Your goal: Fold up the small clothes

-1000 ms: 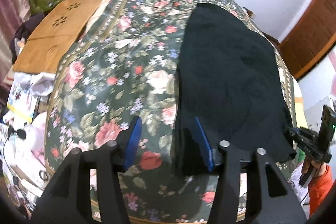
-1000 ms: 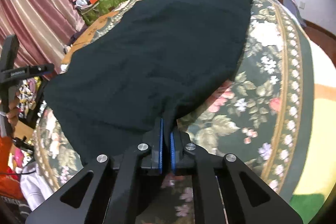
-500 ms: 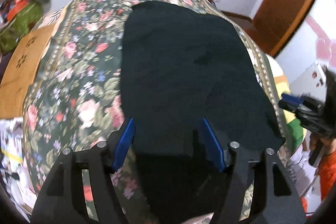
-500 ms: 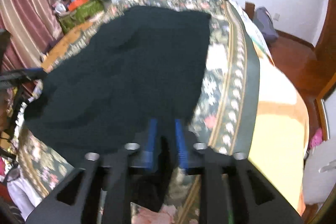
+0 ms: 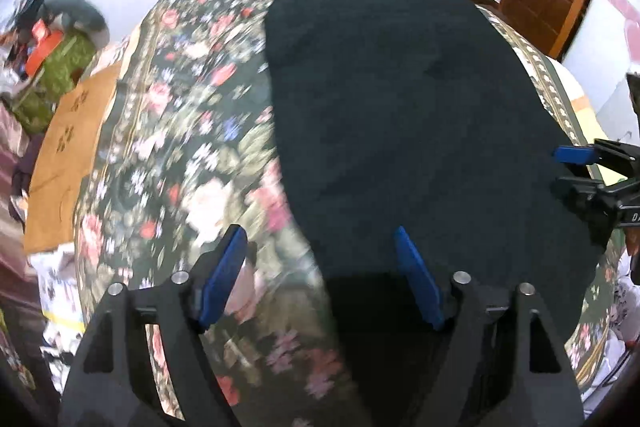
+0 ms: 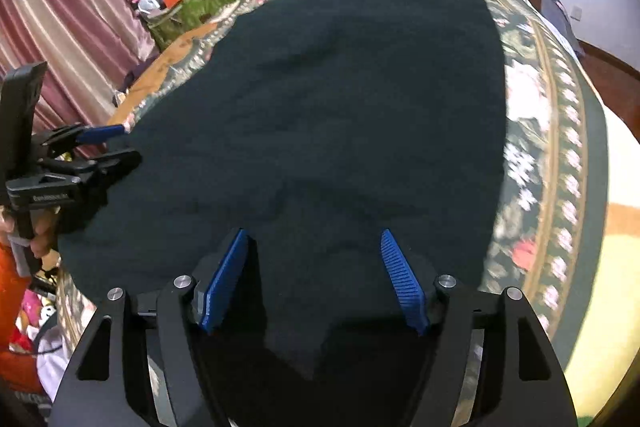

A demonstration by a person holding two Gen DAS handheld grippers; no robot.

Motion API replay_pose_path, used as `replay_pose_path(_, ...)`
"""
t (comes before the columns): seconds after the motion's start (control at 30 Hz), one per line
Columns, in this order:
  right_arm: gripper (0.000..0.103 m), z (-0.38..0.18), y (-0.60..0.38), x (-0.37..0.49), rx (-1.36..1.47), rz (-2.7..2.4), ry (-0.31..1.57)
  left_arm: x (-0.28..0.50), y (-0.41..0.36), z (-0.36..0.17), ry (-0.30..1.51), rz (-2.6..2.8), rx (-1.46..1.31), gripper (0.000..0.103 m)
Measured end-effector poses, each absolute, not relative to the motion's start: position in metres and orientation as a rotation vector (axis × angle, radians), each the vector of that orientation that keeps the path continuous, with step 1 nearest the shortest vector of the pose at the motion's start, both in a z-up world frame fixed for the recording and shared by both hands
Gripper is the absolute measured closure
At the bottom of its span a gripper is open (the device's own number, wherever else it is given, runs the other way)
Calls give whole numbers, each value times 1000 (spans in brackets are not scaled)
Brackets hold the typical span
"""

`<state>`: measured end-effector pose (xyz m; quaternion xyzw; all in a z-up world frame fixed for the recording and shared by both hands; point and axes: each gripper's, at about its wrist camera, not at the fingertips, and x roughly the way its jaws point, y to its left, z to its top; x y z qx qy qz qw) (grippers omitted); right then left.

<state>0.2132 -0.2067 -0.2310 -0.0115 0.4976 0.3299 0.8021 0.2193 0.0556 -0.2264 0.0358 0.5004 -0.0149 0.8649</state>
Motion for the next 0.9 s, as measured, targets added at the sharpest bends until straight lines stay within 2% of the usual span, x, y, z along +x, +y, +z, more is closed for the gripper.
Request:
replay_pose_path(0.17,37,-232,-232,204,-50,656,1131,205,87,-225,1060,4,-42,24)
replay_pose_path(0.37,37,-211,-266,192,-9,582,1103,183,100,-208,1051,51,-104,25)
replay_pose_path(0.57,37,-211,-280,181,60,573,1084,168,82,-199,1062,-68,-204,25)
replay_pose_path(0.77,37,-237,-271,182,126,613,1153,172,54,-226,1141,-107,-194,26)
replay_pose_path(0.8,37,-242,-269,182,138,624,1165,171,51,-226,1129,-101,-184,26)
replay_pose_path(0.9,38,-248,-264,180,176,635,1165,174,39,-223,1114,-153,-183,41)
